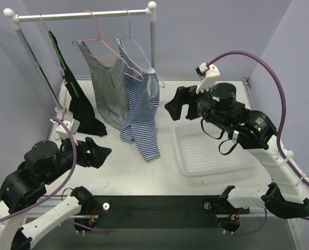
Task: Remove the tank top from the hanger
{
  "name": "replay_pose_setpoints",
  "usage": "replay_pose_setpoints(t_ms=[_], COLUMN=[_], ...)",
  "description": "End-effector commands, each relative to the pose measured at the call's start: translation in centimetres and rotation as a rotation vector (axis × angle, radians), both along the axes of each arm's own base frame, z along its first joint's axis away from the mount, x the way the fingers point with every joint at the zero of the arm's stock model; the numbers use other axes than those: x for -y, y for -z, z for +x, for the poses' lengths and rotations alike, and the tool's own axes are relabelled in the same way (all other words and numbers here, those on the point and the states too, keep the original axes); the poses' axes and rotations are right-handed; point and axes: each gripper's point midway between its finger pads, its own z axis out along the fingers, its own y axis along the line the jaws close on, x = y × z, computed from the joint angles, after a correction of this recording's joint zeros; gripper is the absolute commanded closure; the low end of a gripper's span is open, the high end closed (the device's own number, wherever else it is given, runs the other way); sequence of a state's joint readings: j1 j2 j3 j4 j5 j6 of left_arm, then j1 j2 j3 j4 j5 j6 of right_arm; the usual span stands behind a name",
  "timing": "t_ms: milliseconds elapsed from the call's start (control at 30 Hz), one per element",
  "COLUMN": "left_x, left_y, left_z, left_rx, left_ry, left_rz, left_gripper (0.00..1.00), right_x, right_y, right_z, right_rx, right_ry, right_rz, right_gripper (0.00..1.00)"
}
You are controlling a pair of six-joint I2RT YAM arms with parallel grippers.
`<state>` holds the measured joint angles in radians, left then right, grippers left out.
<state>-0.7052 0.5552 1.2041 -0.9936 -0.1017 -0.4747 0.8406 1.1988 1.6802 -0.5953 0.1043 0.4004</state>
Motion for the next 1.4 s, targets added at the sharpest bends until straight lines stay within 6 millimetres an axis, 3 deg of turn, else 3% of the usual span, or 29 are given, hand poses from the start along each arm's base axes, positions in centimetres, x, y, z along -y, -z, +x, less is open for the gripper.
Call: replay_pose_setpoints(t_ms=[0,33,100,133,200,233,300,367,500,667,933,1100,1133,1200,1367], left_x=[-0.5,-0.5,-0.7,-0.8,-1.1,-1.2,-1.4,-1.6,-1.7,-1.7,-1.7,-1.8,-1.8,-1.9,-2.3], left_y=[-1.1,-1.1,-1.3,-1.3,-1.4,-1.3,-1.4,-1.3,-1.3,-1.1,-1.3,-1.5,-1.4,-1.7,-2.2], left_z=[-0.3,-0.4,-0.4,-0.4,-0.6,-0.6,-0.6,-0.8,-1.0,-1.0,-1.0,-1.0,-1.1,-1.1,-1.5], left_rx=[0.032,0.032,0.037,0.039,0.043,0.039,0.044,0.043,0.043,0.039,0.046,0.051,0.052,0.055,0.073], left_ry=[-0.013,-0.013,-0.018,-0.02,-0.025,-0.026,-0.032,-0.033,-0.034,-0.035,-0.033,-0.032,-0.033,-0.034,-0.032], left_rz=[-0.029,-0.029,-0.028,-0.027,-0.022,-0.017,-0.013,-0.011,-0.02,-0.02,-0.024,-0.021,-0.017,-0.018,-0.019], left_gripper=[0.03,0.03,0.03,0.03,0.03,0.03,0.03,0.03,0.03,0.03,0.03,0.03,0.03,0.03,0.03], right_x=[-1.5,-1.0,-2.4,-2.3,-3.6,-3.8,-5.0,-5.4,-6.0,-7.0,-8.1,-8.8,-8.8,-8.3,-8.6], right_y=[-4.1,-5.8,-5.7,-6.8,-6.0,-6.9,-6.0,-6.3,-4.8,-3.4,-0.7,-0.4,-0.4,-1.3,-4.6], right_z=[3.8,4.8,6.2,6.9,8.3,8.6,9.9,10.6,13.7,15.9,17.6,18.3,18.3,19.0,18.8], right_rx=[0.176,0.2,0.174,0.196,0.192,0.209,0.192,0.203,0.226,0.242,0.23,0.247,0.251,0.3,0.412], right_ry=[-0.075,-0.063,-0.107,-0.097,-0.112,-0.115,-0.124,-0.116,-0.066,-0.061,-0.07,-0.068,-0.067,-0.035,-0.034], right_rz=[-0.067,-0.031,-0.002,0.008,-0.022,-0.009,-0.02,-0.021,-0.097,-0.15,-0.215,-0.227,-0.225,-0.248,-0.188], right_gripper=[0.22,0.32,0.39,0.44,0.48,0.49,0.51,0.52,0.56,0.57,0.61,0.72,0.76,0.97,1.0])
